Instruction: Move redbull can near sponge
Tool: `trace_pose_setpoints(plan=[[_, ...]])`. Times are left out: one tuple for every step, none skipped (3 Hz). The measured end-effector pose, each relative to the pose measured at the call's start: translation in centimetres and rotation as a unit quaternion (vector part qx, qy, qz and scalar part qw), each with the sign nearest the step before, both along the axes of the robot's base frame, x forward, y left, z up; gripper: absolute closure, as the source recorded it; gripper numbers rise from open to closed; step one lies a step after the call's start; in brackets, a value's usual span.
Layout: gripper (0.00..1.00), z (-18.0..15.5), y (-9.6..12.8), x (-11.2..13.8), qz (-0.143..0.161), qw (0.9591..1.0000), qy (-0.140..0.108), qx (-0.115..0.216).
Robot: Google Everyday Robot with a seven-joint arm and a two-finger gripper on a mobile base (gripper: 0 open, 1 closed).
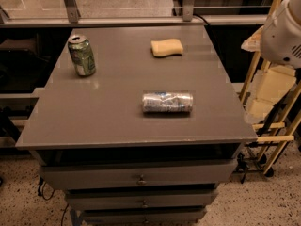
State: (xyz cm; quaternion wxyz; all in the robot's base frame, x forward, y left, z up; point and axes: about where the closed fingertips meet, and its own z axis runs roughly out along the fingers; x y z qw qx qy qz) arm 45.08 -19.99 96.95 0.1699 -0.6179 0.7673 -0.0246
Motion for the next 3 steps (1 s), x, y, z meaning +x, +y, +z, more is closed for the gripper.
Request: trace_pose_setpoints(plan=[[0.00, -2.4, 3.2, 2.1, 0.027, 0.9993, 0.016, 0.020], [0.00, -5.9, 6.7, 4.3, 0.042, 0.9980, 0.037, 0.029], [0.00, -10.0, 10.2, 6.7, 0.050, 0.9967, 0.057, 0.027]])
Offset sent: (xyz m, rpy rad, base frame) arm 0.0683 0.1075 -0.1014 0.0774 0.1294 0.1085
